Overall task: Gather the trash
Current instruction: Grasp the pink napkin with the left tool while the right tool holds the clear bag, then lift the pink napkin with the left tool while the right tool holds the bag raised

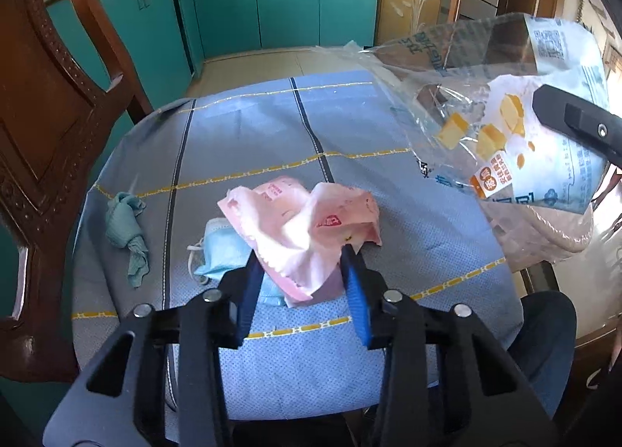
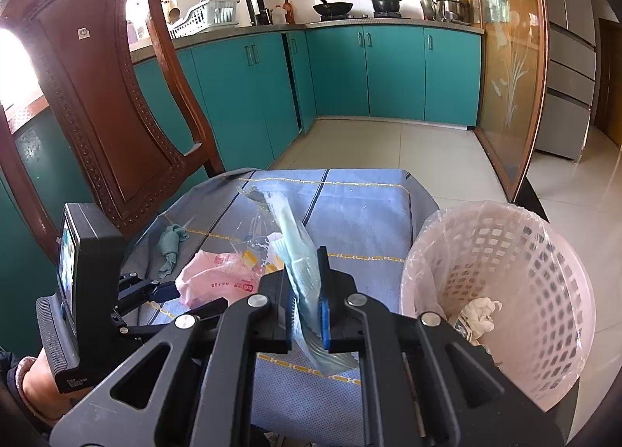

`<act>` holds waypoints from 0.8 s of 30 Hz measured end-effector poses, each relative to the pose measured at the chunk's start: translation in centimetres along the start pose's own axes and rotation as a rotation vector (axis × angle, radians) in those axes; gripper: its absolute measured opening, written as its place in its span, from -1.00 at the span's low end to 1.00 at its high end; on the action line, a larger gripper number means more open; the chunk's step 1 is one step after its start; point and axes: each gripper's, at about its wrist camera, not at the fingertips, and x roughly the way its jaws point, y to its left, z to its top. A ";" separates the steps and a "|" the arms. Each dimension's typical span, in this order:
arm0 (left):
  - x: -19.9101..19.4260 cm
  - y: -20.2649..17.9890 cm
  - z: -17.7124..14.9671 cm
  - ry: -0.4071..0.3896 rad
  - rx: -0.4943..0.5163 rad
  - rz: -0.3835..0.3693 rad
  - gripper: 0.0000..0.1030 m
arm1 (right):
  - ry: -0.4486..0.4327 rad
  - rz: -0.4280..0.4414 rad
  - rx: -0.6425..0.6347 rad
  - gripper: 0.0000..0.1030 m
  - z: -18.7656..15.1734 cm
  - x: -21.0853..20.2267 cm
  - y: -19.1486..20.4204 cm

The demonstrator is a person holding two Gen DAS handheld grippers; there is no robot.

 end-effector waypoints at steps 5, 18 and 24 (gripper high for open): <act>-0.1 0.2 -0.2 -0.008 -0.004 -0.005 -0.55 | 0.006 0.004 -0.003 -0.79 -0.1 0.1 0.1; -3.6 1.5 0.2 -0.149 -0.055 0.007 -0.68 | 0.001 0.006 -0.007 -0.79 -0.1 -0.1 0.2; -6.8 3.0 0.7 -0.234 -0.079 0.061 -0.68 | -0.022 0.014 -0.018 -0.79 0.2 -0.9 0.7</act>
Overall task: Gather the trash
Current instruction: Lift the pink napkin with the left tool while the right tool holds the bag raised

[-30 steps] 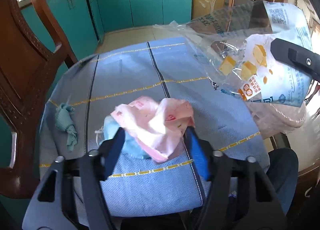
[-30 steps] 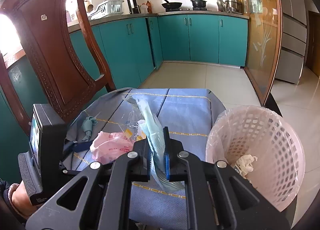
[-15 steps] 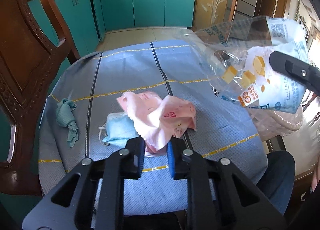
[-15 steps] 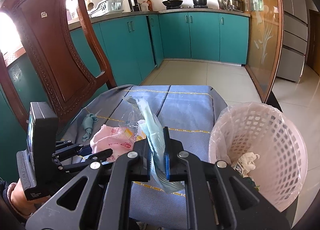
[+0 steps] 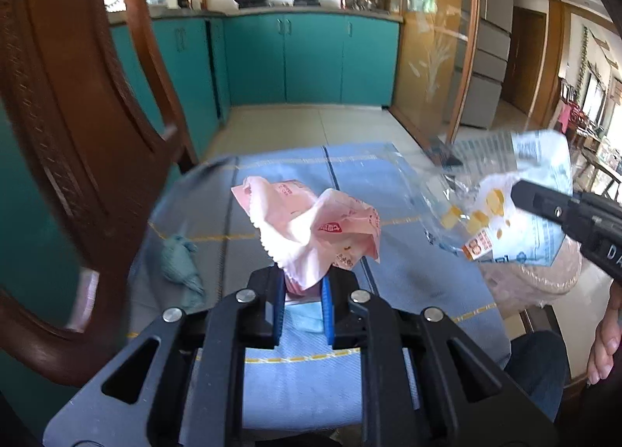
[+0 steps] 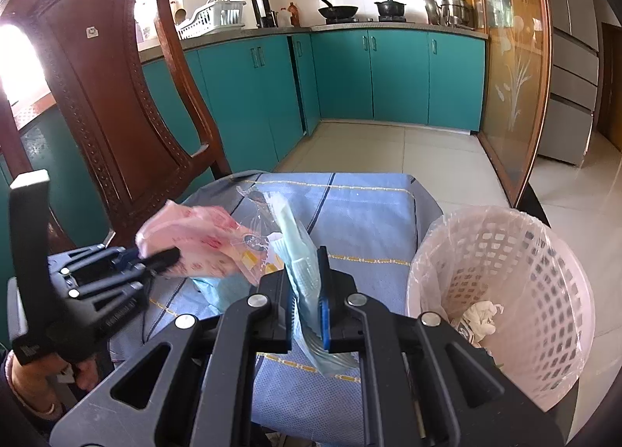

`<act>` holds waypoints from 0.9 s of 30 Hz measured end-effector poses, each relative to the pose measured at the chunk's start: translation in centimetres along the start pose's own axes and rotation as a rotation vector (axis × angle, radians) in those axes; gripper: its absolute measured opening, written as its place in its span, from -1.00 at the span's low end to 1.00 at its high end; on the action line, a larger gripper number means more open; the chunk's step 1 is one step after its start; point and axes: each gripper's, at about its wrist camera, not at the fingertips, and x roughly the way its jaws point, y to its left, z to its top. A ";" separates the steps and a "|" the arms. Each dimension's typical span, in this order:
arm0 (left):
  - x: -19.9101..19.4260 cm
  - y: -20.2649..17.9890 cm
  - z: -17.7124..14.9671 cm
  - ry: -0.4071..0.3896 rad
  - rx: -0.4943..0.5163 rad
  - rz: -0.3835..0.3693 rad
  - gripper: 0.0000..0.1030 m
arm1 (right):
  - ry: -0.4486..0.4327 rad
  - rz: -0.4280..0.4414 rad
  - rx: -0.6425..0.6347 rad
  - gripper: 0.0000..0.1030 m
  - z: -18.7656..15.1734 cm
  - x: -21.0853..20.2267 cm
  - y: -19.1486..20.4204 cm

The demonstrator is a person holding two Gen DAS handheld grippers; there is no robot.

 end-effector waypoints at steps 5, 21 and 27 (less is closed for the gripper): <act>-2.0 1.2 1.1 -0.063 -0.022 0.039 -0.68 | -0.025 0.006 -0.016 -0.79 0.4 -0.8 0.7; -5.0 1.2 1.8 -0.138 -0.019 0.095 -0.68 | -0.055 0.003 -0.035 -0.79 0.7 -1.7 1.1; -5.4 0.7 1.3 -0.151 -0.007 0.111 -0.68 | -0.070 -0.030 -0.027 -0.79 0.8 -2.2 0.5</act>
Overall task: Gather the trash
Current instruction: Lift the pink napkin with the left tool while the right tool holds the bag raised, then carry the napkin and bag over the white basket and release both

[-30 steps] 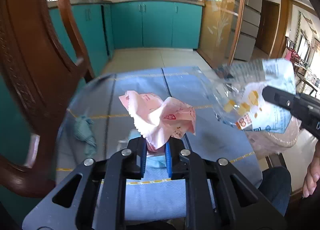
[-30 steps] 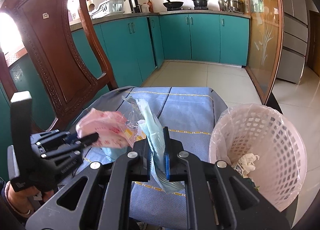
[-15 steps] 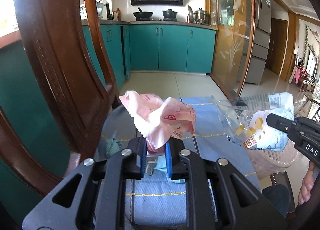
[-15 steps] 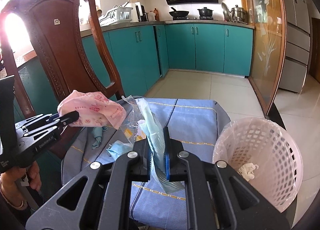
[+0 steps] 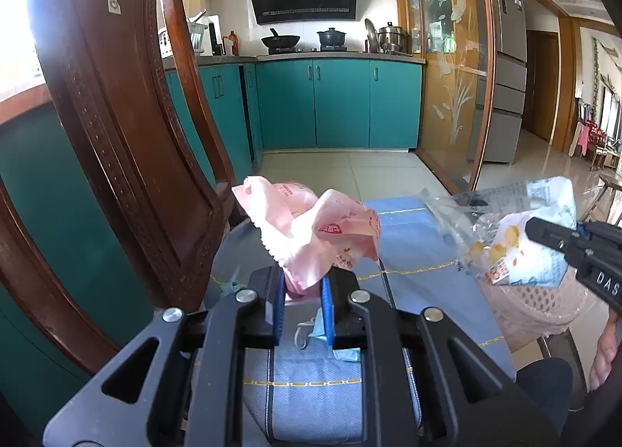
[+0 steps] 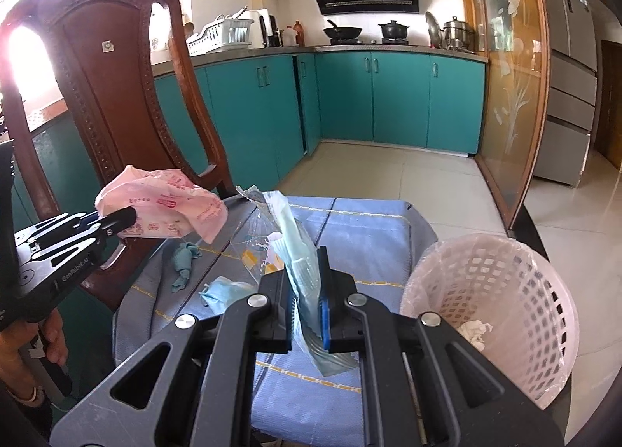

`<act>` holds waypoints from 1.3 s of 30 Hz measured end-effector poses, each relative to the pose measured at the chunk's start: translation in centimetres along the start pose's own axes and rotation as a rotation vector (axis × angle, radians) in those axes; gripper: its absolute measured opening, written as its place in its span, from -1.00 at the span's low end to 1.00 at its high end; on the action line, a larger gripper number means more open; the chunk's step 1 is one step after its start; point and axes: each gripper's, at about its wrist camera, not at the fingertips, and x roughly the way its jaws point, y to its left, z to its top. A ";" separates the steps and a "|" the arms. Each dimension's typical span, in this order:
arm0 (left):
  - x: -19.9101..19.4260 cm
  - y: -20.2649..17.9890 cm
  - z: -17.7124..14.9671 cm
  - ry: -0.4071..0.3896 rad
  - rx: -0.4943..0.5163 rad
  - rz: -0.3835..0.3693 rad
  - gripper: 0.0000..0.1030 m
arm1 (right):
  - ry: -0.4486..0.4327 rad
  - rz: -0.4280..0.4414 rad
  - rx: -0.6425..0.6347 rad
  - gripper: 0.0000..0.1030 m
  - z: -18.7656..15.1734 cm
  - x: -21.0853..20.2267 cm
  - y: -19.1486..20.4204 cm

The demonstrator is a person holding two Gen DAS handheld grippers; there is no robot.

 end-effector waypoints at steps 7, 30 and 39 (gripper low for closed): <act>0.3 -0.2 0.0 0.003 0.007 0.003 -0.68 | -0.015 -0.035 0.026 -0.79 0.1 -0.5 -1.8; 0.8 -1.8 0.7 -0.004 0.071 -0.039 -0.68 | -0.062 -0.147 0.113 -0.79 -0.2 -2.7 -6.1; 1.5 -3.7 1.1 0.009 0.109 -0.070 -0.68 | -0.066 -0.180 0.161 -0.79 -1.1 -3.0 -8.7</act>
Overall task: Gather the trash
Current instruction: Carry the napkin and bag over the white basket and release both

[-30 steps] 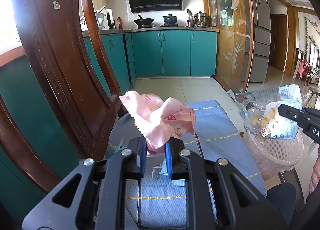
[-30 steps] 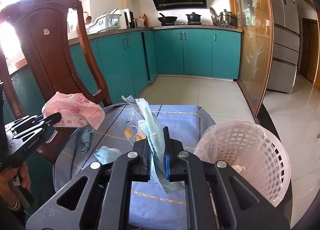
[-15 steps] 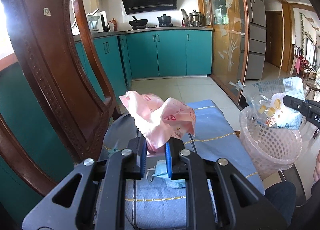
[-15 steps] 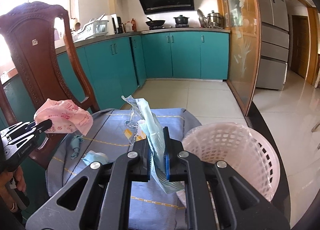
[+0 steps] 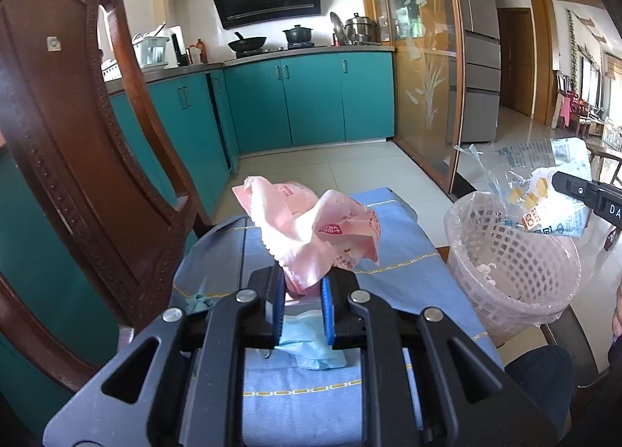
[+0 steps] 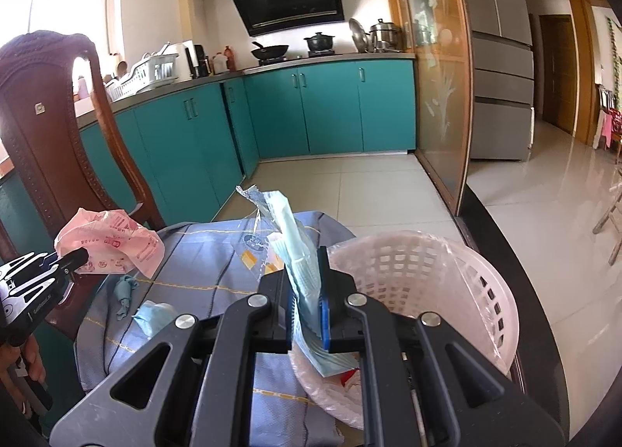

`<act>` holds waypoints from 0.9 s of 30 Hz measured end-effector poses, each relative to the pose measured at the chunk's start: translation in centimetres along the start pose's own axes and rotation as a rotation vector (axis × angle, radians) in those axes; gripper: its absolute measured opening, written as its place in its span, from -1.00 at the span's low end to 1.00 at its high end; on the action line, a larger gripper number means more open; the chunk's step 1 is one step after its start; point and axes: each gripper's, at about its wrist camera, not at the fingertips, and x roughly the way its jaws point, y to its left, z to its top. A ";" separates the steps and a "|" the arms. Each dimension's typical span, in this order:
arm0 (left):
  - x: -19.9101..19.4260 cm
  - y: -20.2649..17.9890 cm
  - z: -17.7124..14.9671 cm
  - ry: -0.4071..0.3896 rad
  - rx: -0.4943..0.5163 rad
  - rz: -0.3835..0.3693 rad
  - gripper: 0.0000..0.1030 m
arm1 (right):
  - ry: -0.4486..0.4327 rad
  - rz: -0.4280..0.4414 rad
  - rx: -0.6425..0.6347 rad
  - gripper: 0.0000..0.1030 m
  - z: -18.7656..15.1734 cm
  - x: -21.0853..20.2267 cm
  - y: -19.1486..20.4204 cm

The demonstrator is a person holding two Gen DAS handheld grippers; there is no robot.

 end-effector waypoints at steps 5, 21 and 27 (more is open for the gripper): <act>0.6 -1.4 0.0 0.015 0.030 -0.017 -0.68 | 0.001 -0.012 0.030 -0.79 -0.6 0.1 -1.6; 4.3 -7.6 0.2 0.078 0.103 -0.089 -0.68 | 0.021 -0.016 0.126 -0.79 -2.5 1.2 -7.0; 6.5 -9.8 0.4 0.137 0.075 -0.203 -0.68 | 0.025 -0.025 0.166 -0.79 -3.1 1.8 -9.0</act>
